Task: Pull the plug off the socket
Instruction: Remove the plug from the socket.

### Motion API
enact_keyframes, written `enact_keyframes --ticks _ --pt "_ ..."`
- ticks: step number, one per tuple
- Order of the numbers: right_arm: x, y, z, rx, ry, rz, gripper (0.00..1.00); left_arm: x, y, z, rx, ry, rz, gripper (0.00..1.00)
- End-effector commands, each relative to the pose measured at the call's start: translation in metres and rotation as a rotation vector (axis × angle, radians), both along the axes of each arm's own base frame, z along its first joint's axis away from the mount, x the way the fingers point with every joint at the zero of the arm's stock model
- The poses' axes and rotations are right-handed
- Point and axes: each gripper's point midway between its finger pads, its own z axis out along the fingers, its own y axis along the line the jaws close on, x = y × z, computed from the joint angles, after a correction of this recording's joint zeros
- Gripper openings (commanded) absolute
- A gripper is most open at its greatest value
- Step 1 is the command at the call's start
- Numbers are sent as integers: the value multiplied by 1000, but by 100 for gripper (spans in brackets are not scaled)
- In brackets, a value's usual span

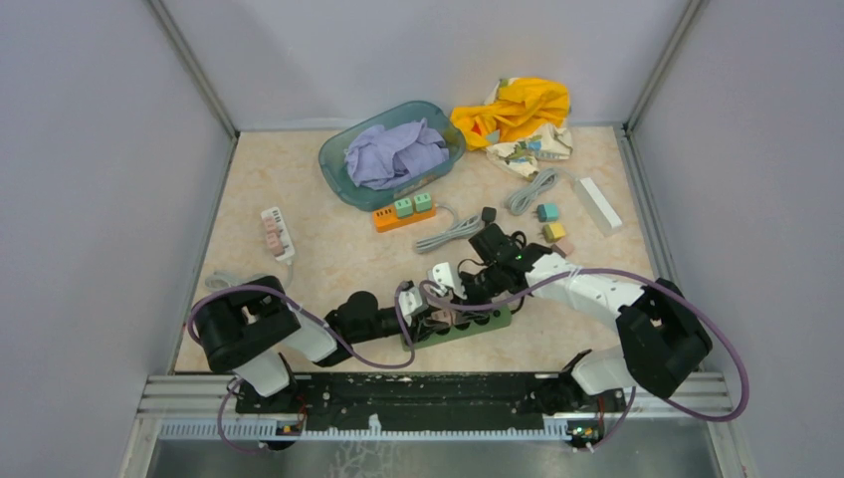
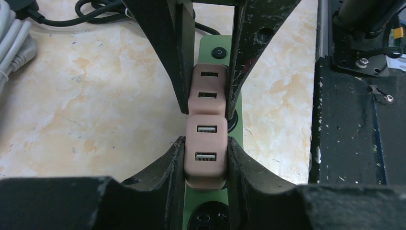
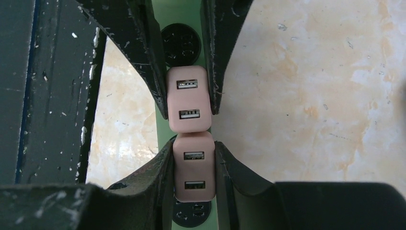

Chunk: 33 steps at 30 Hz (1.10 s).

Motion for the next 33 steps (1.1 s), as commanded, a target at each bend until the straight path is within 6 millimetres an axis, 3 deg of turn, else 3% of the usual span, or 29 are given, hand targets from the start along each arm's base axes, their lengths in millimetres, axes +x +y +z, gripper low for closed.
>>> enact_keyframes --ticks 1,4,10,16,22,26,30,33 --pt "41 14 42 140 -123 -89 0 -2 5 -22 76 35 2 0" --pt "38 6 46 149 -141 -54 0 -1 7 -22 80 28 7 0" --pt "-11 20 50 234 -42 152 0 0 4 -22 82 28 3 0" --pt "15 37 50 196 -78 16 0 0 2 -23 88 35 -4 0" --pt "40 19 57 200 -130 -84 0 0 4 -25 99 31 3 0" --pt "27 7 60 218 -125 -1 0 1 6 -27 116 25 7 0" --pt "0 9 61 262 -59 127 0 2 6 -28 131 19 5 0" --pt "-4 14 55 241 -34 132 0 2 6 -29 132 22 4 0"
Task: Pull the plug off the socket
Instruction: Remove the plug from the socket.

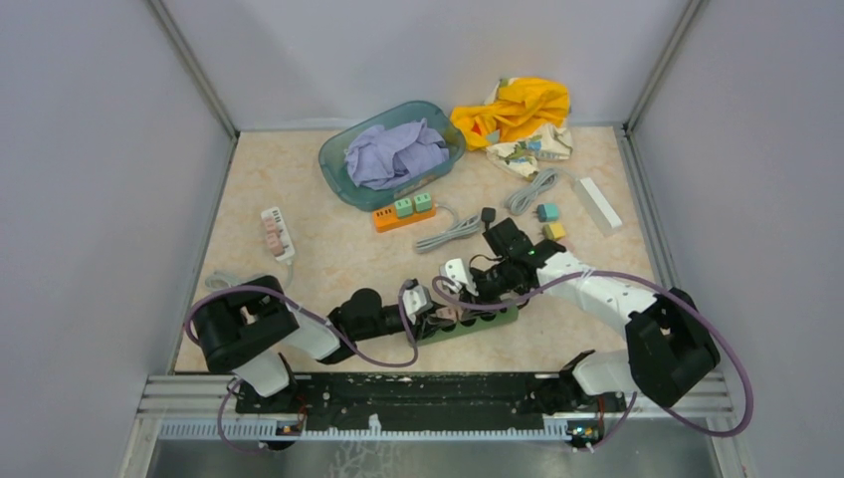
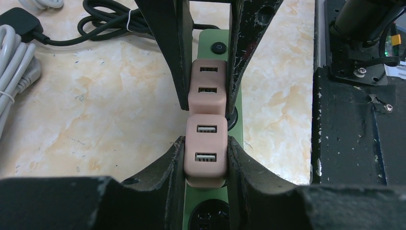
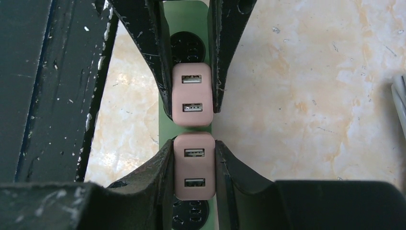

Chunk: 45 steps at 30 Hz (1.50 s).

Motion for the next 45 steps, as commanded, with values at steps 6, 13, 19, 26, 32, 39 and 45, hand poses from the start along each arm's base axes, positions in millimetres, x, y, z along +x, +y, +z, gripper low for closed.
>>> enact_keyframes --ticks 6,13,19,26,32,39,45 --pt "8 47 31 134 -56 10 0 -7 12 -44 156 73 -10 0" --pt "28 41 35 120 -88 -62 0 -8 17 -54 195 82 -9 0" --pt "-5 21 44 194 -60 112 0 -10 20 -60 215 90 -10 0" --pt "-21 42 30 152 -30 163 0 -11 13 -70 242 119 -31 0" --pt "2 44 37 119 -50 64 0 -14 17 -74 248 139 -28 0" --pt "12 18 48 179 -107 34 0 -16 18 -78 263 141 -37 0" --pt "-22 33 41 185 -56 177 0 -15 14 -76 256 146 -39 0"
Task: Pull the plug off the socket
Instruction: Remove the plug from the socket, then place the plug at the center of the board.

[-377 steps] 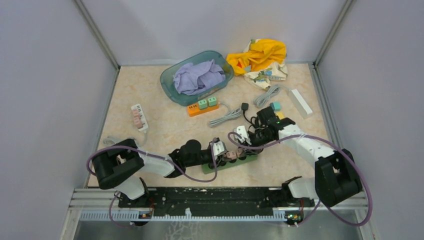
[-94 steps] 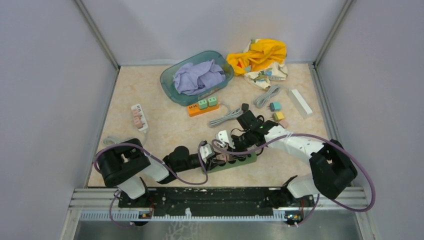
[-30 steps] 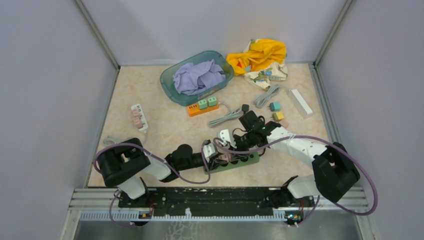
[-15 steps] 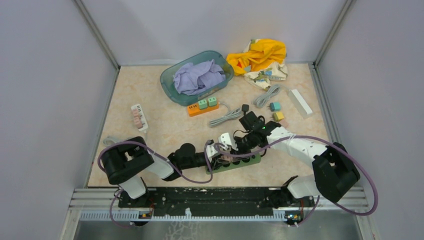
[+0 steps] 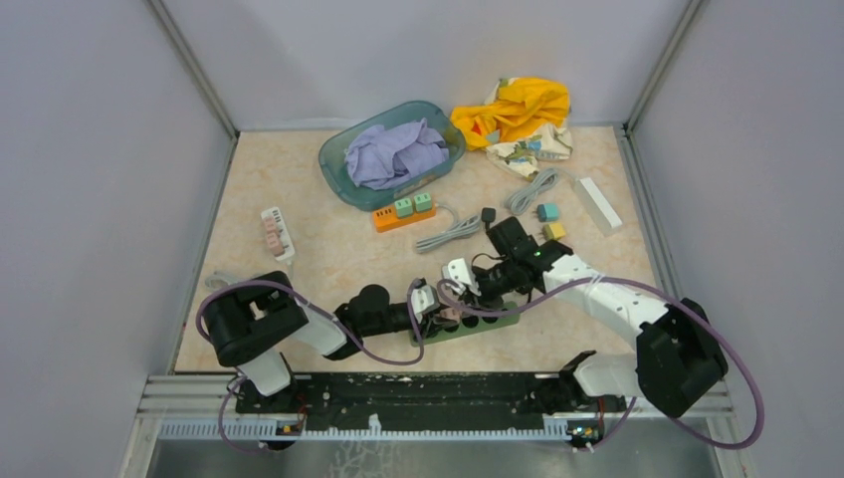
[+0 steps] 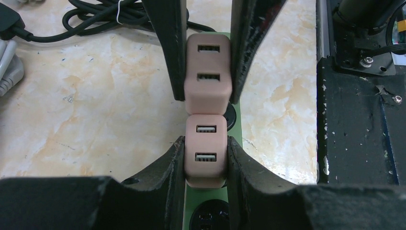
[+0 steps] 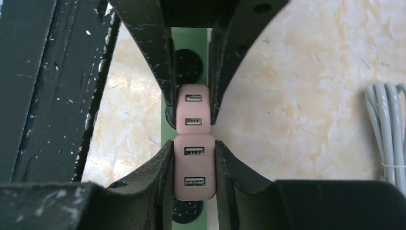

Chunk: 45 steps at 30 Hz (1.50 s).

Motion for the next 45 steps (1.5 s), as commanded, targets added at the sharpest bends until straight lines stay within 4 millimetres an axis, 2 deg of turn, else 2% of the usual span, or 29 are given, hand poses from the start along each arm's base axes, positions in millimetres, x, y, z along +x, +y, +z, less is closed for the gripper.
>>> enact_keyframes --ticks 1,6,15,21,27,32,37,45 --pt "-25 35 25 141 8 168 0 -13 25 -63 216 127 4 0" --pt "-14 31 31 110 12 139 0 -14 28 -61 211 126 14 0" --pt "26 -11 77 231 -14 -45 0 -12 25 -57 197 114 11 0" --pt "64 -44 98 304 -11 -262 0 -12 26 -54 186 115 19 0" --pt "120 -89 96 278 -49 -589 0 -12 27 -51 173 116 24 0" --pt "162 -150 90 243 -80 -923 0 -12 28 -50 169 113 27 0" --pt "183 -199 87 265 -67 -1186 0 -13 29 -49 162 109 27 0" --pt "205 -252 69 230 -90 -1504 3 -13 31 -48 157 102 34 0"
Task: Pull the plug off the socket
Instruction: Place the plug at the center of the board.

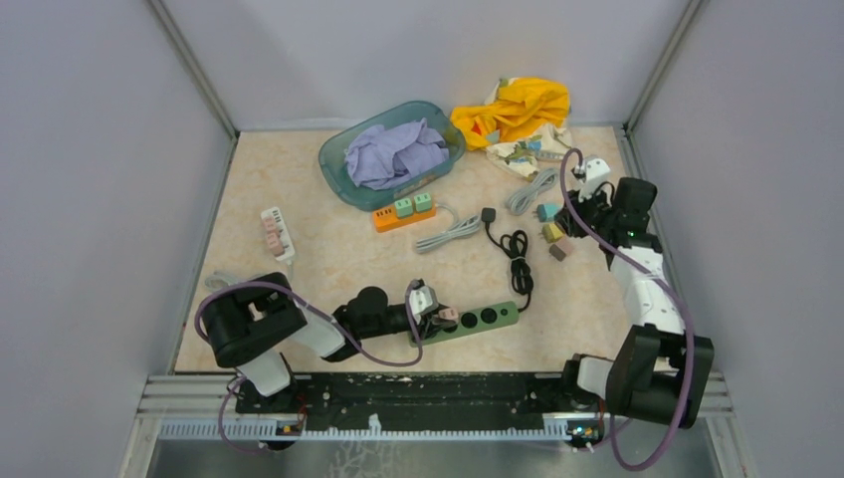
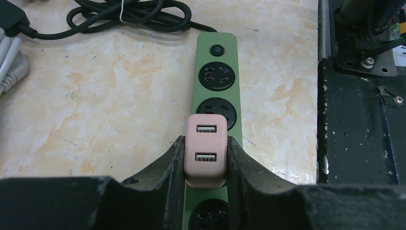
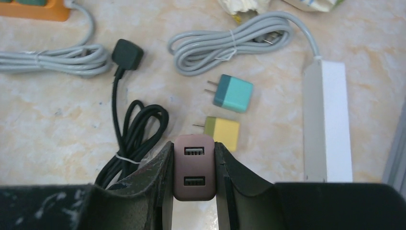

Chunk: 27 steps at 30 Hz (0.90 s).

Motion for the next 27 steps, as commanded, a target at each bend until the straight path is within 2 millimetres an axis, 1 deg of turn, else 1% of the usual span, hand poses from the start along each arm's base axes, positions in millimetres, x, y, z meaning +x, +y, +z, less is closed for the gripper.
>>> enact_keyframes --ticks 1,5,14,19,24,27 --pt "25 -37 4 -13 -49 -243 4 -12 28 -48 160 99 24 0" --pt "32 -59 -10 -35 -20 -384 5 -11 28 -48 160 97 28 0" --pt "36 -85 -36 -87 68 -517 10 -11 27 -46 154 97 27 0" --pt "36 -88 -51 -99 106 -535 23 -11 27 -46 153 95 28 0" --pt "36 -93 -64 -119 136 -547 38 -11 28 -45 153 95 29 0" --pt "36 -94 -70 -127 151 -549 45 -10 28 -45 152 92 35 0"
